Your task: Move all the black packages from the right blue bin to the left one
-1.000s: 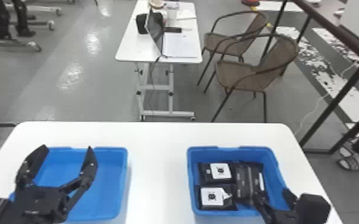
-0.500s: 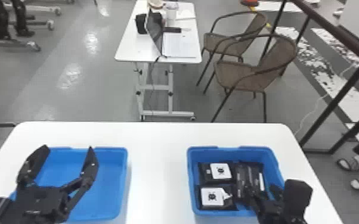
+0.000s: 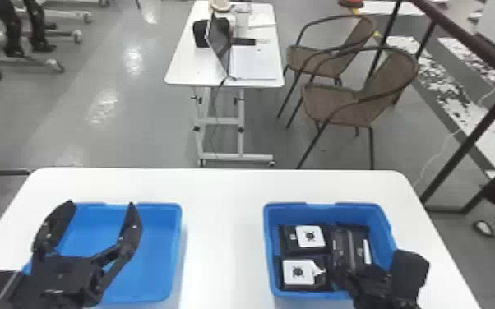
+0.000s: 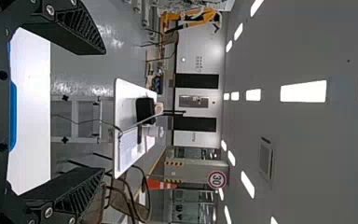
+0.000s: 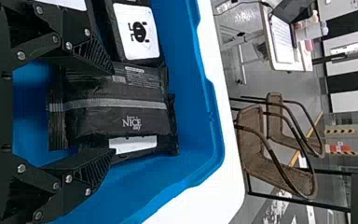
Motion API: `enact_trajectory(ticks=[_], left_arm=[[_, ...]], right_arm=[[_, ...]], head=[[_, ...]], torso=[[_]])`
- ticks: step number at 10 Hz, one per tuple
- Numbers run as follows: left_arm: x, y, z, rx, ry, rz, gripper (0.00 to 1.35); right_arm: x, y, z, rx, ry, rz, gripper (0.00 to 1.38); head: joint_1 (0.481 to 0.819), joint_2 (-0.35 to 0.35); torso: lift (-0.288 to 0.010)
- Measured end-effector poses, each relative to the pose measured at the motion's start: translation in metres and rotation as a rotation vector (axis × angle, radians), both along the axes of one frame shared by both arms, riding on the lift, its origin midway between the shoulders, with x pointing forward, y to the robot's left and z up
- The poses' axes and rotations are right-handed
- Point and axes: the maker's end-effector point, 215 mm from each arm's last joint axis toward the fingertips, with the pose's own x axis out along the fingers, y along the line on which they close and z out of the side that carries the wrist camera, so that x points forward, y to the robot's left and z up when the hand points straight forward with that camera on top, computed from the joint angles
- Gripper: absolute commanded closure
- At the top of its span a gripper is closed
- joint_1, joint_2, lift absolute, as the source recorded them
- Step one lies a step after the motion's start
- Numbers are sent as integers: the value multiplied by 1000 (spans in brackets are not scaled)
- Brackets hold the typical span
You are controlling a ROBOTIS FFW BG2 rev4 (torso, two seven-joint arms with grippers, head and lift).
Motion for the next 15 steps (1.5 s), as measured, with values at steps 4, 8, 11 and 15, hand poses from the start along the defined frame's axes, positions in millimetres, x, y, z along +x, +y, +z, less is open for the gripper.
enact_trajectory(ticks=[4,8,11,15], left_arm=[[0,0,-2,-3,2,0,131],[0,0,-3,-10,4,-2,131],[2,-1,-2,-13,-2,-6,131],[7,1,2,-62,-14,14,130]], right_arm=[[-3,6,-5,29,41,-20,1026],[7,14,33,95,-66,-37,1088],[24,37,88,201,-154,-1,1088],[61,78,197,289,-211,268,1088]], head=[[695,-39],[695,-27],[695,-6],[695,54]], torso=[[-40],[-40],[-40],[-40]])
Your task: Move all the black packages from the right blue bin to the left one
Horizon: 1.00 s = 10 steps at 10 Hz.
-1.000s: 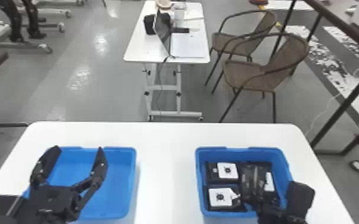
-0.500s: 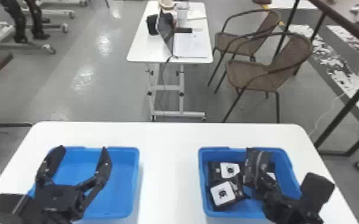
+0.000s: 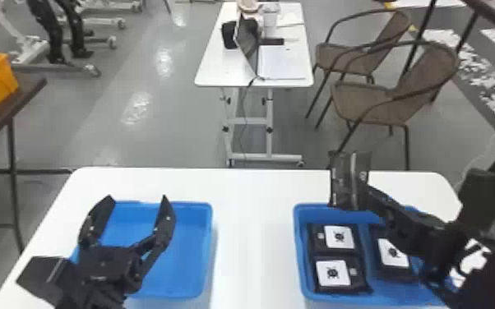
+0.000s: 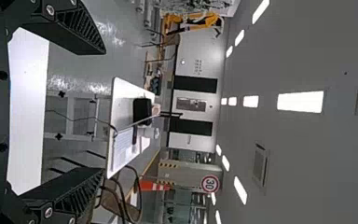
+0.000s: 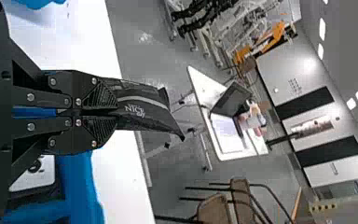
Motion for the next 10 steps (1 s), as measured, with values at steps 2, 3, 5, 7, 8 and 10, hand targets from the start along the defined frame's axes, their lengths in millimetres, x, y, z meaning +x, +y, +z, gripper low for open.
enact_trajectory(ticks=[2,3,5,7,8,10], left_arm=[[2,1,-2,-24,6,5,130],[5,2,-7,-62,18,8,125],[17,-4,-19,-192,66,-16,122],[43,-20,-19,-434,94,-123,96],[55,-32,-9,-550,97,-189,93],[73,-50,19,-677,75,-293,85]], right_arm=[[13,33,37,96,-58,130,1088],[20,57,52,160,-81,234,1088],[31,102,73,251,-117,425,1087],[32,139,83,310,-126,578,1088],[30,152,85,337,-126,645,1088],[24,176,79,406,-97,750,1088]], head=[[695,88],[695,119],[695,159],[695,184],[695,185],[695,186]], torso=[[-40],[-40],[-40],[-40],[-40],[-40]])
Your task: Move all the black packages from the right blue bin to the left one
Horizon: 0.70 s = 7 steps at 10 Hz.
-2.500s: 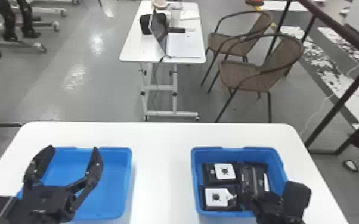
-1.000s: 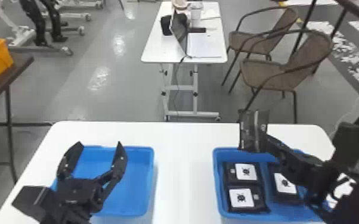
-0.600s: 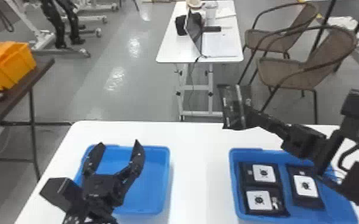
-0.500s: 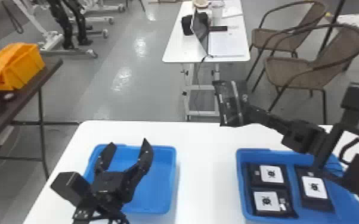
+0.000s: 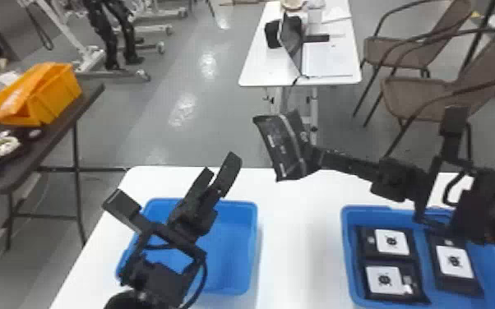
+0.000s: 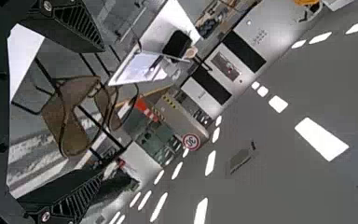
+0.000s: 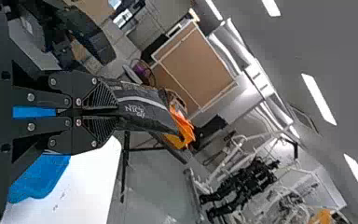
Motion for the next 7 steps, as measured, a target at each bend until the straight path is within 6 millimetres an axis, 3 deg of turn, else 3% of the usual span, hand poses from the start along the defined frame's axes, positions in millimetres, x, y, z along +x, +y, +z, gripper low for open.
enact_trajectory(ticks=[2,7], left_arm=[[9,-4,15,-11,-25,-36,85],[9,-33,18,-36,-13,-154,131]], right_arm=[[-9,15,-13,28,55,72,1088],[-27,52,-43,29,134,215,1088]], head=[[695,198],[695,211]], torso=[[-40],[-40]])
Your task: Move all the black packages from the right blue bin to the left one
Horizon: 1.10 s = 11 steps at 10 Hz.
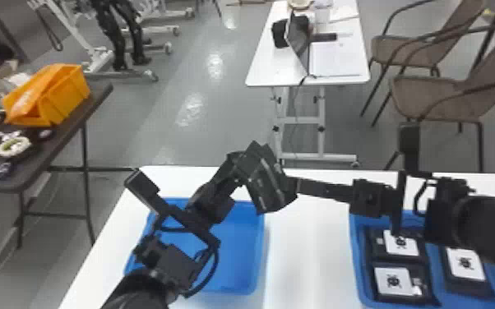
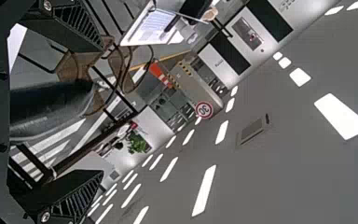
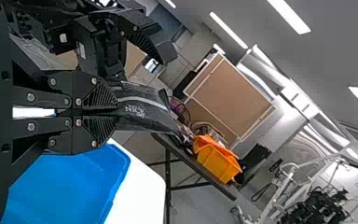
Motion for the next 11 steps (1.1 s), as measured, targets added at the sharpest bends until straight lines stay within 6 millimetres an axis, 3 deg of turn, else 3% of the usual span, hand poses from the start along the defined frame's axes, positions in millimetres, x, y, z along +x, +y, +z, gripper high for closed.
enact_trajectory(ticks=[1,2,3,6,9,10,11], left_arm=[[0,-6,-2,9,10,-21,441],[-1,-9,-9,24,37,-44,1096],[-3,-5,-18,59,80,-52,1208],[-3,18,-17,128,88,4,1219],[-2,27,-13,88,74,51,1219],[-3,27,-13,79,74,57,1219],[-3,30,-12,73,71,69,1219]], right_arm=[[-2,6,-4,-3,4,18,1088],[-1,8,-5,-3,0,22,1088],[0,8,-4,-3,-8,19,1088],[4,7,0,-1,-33,7,1087],[14,6,-5,1,-52,-31,1073],[19,5,-11,4,-50,-55,975],[24,5,-16,22,-38,-75,561]], head=[[695,212],[695,212],[695,213],[695,236],[695,243],[695,242],[695,243]], torso=[[-40],[-40],[-40],[-40],[-40],[-40],[-40]])
